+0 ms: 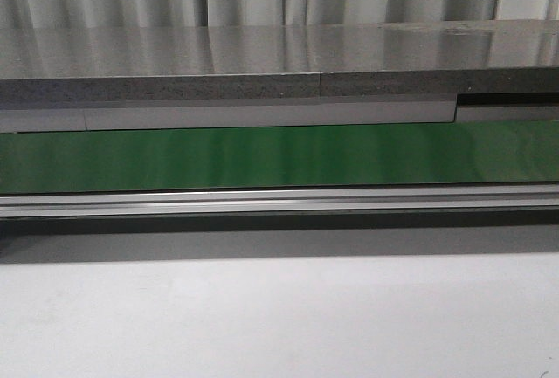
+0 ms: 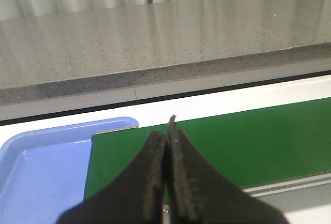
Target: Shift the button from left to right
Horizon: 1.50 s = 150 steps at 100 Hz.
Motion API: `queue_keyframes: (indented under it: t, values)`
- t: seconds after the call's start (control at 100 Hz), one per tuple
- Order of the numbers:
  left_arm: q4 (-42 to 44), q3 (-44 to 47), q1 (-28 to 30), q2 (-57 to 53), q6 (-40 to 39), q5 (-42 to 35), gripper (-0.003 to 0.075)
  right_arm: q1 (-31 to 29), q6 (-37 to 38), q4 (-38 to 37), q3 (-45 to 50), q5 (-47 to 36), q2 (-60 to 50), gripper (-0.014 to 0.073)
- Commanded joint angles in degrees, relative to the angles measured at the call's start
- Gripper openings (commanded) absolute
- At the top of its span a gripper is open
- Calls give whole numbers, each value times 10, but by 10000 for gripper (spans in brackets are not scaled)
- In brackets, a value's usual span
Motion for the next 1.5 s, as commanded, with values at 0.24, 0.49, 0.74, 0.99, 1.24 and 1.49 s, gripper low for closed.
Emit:
queue_keyframes:
  t: [0.24,0.49,0.74,0.99,1.24,1.49]
  values:
    - [-6,-16,-5,4,0,-43,-20,111,-1,19,161,-191,-188,539]
    - [-6,-16,-5,4,0,-43,-20,169,-1,23,336,-334,-322,539]
    - [-6,-16,-5,4,0,-43,-20,172,-1,33,489,-405,-472,539]
    - [-6,-16,-5,4,0,-43,-20,172,-1,87,565,-395,-629,539]
    - [-6,-16,-5,4,0,-43,-20,172,-1,90,572,-346,-693,539]
    - [-6,-16,-5,4,0,-43,-20,172,-1,90,572,-345,-693,438]
